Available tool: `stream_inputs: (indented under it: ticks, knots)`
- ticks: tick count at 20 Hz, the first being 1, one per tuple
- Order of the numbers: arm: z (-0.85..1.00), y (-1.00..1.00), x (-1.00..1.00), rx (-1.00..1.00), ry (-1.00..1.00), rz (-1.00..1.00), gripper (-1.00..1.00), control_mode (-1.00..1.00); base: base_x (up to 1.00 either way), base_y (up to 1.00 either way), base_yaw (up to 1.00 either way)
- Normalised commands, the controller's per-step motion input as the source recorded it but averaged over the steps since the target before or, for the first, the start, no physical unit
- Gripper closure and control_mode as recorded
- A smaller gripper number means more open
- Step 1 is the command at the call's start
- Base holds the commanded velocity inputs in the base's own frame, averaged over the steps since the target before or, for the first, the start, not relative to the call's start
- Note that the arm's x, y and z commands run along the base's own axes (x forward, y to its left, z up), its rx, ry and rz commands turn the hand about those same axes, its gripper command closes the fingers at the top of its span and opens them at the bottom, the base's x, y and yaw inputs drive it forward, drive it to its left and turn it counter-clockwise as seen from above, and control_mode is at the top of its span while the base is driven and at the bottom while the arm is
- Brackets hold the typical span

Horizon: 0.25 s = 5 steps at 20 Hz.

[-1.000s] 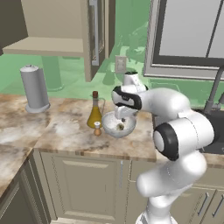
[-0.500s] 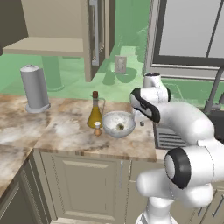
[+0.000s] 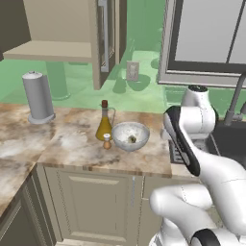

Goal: Retrieve the bottle and the shaker from the cabinet and place them next to the mixing bowl on the counter. Then add garlic from the fridge to the mixing bowl.

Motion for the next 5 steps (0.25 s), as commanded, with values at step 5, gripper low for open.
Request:
stream_inputs:
  ticks: [5]
  knots:
    - [0.06, -0.08, -0.76, 0.10, -0.21, -0.02, -1.00, -1.00, 0.00, 0.00, 0.00]
